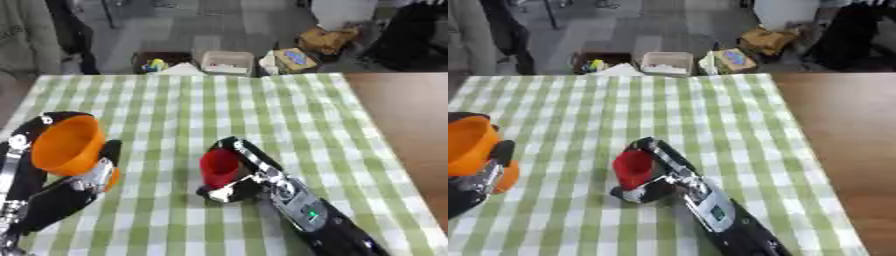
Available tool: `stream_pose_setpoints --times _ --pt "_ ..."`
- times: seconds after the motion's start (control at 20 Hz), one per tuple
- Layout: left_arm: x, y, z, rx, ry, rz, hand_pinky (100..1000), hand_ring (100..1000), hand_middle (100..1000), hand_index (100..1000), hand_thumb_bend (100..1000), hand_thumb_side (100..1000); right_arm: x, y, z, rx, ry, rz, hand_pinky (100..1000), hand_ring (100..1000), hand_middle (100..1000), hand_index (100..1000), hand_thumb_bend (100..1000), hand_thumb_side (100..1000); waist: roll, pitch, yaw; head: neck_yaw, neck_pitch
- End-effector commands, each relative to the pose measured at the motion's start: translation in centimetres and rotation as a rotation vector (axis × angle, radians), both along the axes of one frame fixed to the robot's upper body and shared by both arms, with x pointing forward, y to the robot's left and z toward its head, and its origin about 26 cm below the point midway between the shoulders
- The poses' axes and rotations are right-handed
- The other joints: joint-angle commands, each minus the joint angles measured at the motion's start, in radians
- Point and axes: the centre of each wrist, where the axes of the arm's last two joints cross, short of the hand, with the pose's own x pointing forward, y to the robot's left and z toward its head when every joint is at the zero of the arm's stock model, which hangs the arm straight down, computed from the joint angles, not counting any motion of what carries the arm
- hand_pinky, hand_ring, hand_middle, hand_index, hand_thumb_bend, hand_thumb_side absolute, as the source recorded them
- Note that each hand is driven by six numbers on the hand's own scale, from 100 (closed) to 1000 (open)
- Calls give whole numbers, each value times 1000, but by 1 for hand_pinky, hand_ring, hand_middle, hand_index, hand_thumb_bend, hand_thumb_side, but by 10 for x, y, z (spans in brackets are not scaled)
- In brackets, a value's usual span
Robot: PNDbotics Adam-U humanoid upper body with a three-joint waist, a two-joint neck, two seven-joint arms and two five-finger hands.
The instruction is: Pour the contents of one cup into another cup.
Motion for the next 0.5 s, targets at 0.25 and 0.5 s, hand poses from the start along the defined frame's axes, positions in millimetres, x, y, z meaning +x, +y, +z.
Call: stream_pose_setpoints --times 0.25,0.5 --pt "-2 2 10 6 -35 -4 100 683 404 617 100 104 2 -2 4 0 -13 -17 346 240 223 385 234 100 3 -18 0 3 -10" --pt "-4 3 12 16 -35 -7 100 684 404 617 100 102 3 -3 18 21 -38 -35 303 246 231 394 197 100 -1 -23 -5 2 -12"
